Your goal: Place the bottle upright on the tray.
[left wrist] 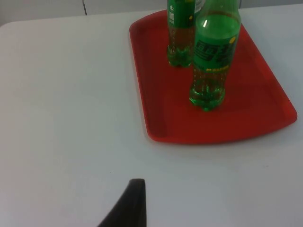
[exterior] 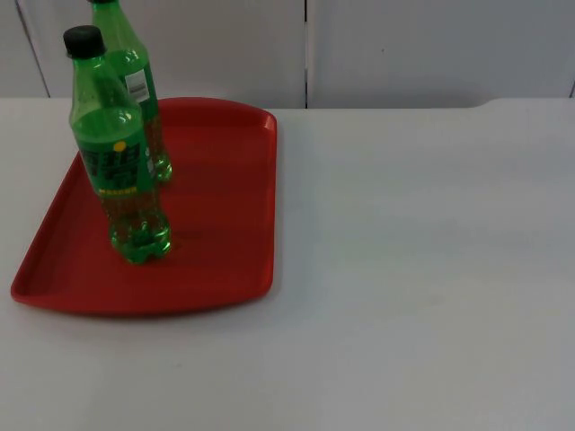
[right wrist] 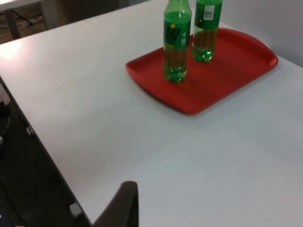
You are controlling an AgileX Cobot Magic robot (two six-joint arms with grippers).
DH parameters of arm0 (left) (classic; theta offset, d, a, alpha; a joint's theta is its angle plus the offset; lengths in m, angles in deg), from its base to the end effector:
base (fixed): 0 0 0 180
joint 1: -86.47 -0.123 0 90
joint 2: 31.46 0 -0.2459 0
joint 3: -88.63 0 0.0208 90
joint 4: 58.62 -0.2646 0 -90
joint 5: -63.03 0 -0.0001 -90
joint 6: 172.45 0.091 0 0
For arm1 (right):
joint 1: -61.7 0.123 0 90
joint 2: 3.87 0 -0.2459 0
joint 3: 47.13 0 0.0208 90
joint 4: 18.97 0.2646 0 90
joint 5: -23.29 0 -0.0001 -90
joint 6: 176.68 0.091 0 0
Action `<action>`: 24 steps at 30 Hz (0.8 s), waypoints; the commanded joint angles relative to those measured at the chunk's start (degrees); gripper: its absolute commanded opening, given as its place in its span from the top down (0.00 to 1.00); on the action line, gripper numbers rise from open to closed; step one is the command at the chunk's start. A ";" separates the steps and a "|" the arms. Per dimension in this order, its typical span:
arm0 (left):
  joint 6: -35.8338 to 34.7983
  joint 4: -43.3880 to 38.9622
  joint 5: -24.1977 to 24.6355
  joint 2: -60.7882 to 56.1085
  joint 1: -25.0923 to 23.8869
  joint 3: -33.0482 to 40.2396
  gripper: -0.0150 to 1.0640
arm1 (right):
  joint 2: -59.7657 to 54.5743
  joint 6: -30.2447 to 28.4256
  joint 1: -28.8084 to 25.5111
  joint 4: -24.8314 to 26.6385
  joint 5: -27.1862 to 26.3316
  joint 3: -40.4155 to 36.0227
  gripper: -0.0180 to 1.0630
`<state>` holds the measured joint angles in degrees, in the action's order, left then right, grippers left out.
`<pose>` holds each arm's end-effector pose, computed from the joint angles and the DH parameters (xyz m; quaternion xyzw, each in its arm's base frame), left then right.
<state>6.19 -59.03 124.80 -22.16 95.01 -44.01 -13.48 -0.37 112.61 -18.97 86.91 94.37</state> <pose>0.0465 -0.0064 0.2821 0.0536 0.8574 -0.0406 0.5102 0.0158 0.0195 0.3224 -0.3796 0.7355 0.2247 0.5142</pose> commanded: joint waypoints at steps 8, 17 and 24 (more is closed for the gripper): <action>-0.36 -0.25 -0.19 -0.27 -0.01 0.25 0.01 | 0.58 0.72 0.26 -1.28 1.16 -3.25 0.01; -0.36 -0.25 -0.19 -0.27 -0.01 0.25 0.01 | 0.58 2.60 0.26 -1.41 -1.81 -7.91 0.01; -0.36 -0.25 -0.19 -0.27 -0.01 0.25 0.01 | 0.58 2.60 0.26 -1.41 -1.81 -7.91 0.01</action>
<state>6.19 -59.03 124.80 -22.16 95.01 -44.01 -12.99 2.23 112.71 -20.01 85.87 86.80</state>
